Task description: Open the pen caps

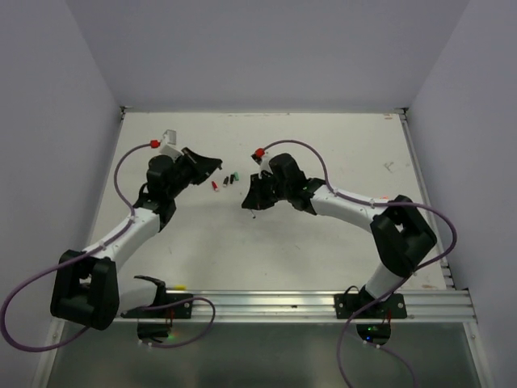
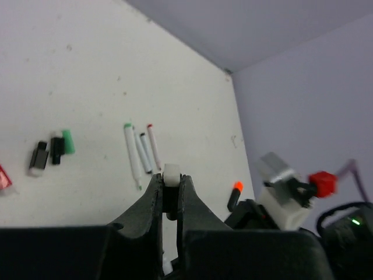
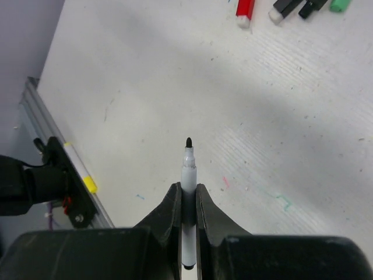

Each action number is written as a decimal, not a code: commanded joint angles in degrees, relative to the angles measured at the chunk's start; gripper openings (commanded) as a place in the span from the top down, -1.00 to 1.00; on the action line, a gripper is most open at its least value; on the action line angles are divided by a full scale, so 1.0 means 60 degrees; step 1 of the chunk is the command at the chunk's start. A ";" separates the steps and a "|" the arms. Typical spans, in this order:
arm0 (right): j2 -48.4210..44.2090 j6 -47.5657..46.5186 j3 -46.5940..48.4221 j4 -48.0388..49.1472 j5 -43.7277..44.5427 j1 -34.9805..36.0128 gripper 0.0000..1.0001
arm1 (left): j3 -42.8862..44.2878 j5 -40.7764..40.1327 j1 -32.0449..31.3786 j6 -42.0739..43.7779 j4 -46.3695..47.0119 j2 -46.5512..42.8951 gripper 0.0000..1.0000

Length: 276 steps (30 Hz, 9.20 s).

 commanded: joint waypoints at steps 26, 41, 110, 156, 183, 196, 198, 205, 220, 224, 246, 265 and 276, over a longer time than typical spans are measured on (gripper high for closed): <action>0.2927 -0.0913 0.2693 -0.2604 0.2531 -0.3494 1.00 | 0.0961 -0.1241 0.0538 0.2718 -0.2277 0.2895 1.00; 0.4055 -0.1074 0.3836 -0.2838 0.2796 -0.3538 0.72 | 0.1899 -0.1608 0.0757 0.2865 -0.2278 0.4462 0.50; 0.4465 -0.2919 0.3469 0.0007 -0.0883 0.5119 0.24 | 0.6718 -0.8888 0.1929 -0.2394 -1.3060 0.0596 -1.00; 0.4114 -0.1734 0.3206 0.2112 -0.1891 0.5588 0.97 | 0.6235 -0.8053 0.1929 -0.1691 -1.2225 0.0698 -1.00; 0.5960 -0.1162 0.4583 0.2040 -0.1704 0.5544 1.00 | 0.6148 -0.7804 0.1929 -0.1515 -1.2122 0.0625 -1.00; 0.6751 -0.0928 0.5461 0.1264 -0.1350 0.5134 1.00 | 0.6118 -0.7570 0.1929 -0.1325 -1.1903 0.0610 -1.00; 0.6795 -0.0942 0.5447 0.1220 -0.1335 0.5119 1.00 | 0.6119 -0.7584 0.1929 -0.1324 -1.1888 0.0610 -1.00; 0.6765 -0.1191 0.5578 0.0854 -0.0603 0.4739 1.00 | 0.6148 -0.7540 0.1929 -0.1339 -1.1844 0.0596 -1.00; 0.5521 -0.1485 0.4994 0.1103 -0.0634 0.3698 0.92 | 0.6002 -0.7672 0.1944 -0.1267 -1.1713 0.0420 -1.00; 0.5272 -0.1133 0.4701 0.1088 -0.0867 0.3830 0.54 | 0.5782 -0.7863 0.1929 -0.1164 -1.1961 0.0625 -0.99; 0.4626 -0.1551 0.3980 0.1909 -0.1261 0.3860 -0.14 | 0.4477 -0.8213 0.1944 -0.1427 -1.2298 -0.0986 -0.93; 0.6970 -0.5614 0.7908 -0.2264 -0.2155 0.3889 -0.52 | 0.4625 -0.7672 0.1958 -0.0783 -1.1493 -0.1660 -0.93; 0.7614 -0.6992 0.9064 -0.3350 -0.2141 0.4064 -0.69 | 0.4434 -0.7130 0.1944 -0.0695 -1.1053 -0.1602 -0.90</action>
